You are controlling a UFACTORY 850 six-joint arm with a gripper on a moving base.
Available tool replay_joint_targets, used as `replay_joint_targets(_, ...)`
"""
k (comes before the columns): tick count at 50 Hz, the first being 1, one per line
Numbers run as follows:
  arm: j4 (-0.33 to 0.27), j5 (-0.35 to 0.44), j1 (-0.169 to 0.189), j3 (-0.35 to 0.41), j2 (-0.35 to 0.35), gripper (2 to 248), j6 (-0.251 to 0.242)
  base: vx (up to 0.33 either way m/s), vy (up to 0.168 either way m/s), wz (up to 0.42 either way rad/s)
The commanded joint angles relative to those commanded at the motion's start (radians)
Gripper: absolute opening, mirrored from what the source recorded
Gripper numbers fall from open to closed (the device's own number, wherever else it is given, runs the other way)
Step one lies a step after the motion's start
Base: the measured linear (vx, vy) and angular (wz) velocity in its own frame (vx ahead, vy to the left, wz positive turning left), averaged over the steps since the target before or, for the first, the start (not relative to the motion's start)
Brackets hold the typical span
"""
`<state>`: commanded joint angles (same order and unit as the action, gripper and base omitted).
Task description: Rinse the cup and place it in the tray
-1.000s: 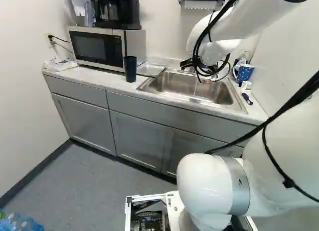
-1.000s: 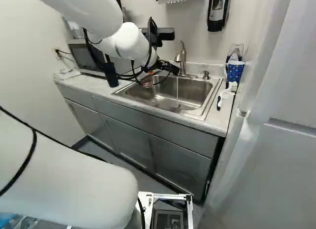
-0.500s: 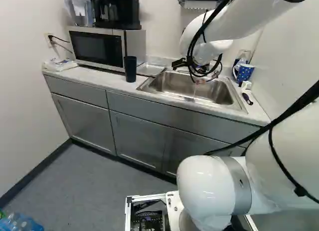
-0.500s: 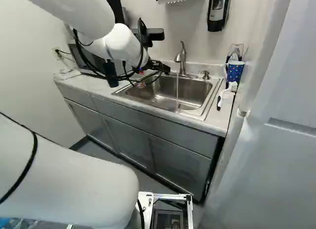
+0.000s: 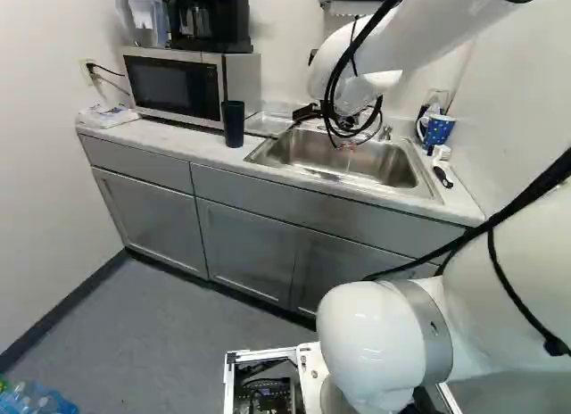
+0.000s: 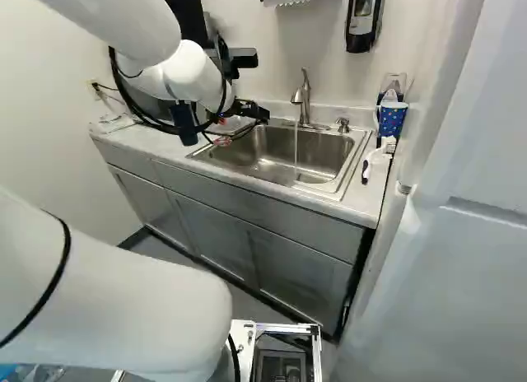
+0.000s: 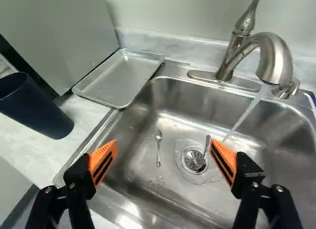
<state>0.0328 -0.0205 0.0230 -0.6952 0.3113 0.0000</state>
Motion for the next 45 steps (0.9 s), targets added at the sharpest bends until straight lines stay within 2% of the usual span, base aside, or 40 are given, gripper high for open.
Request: replay_joint_targets(45,0.000,0.000,-0.161,-0.041,-0.048,247,0.000,0.000,0.000,0.000)
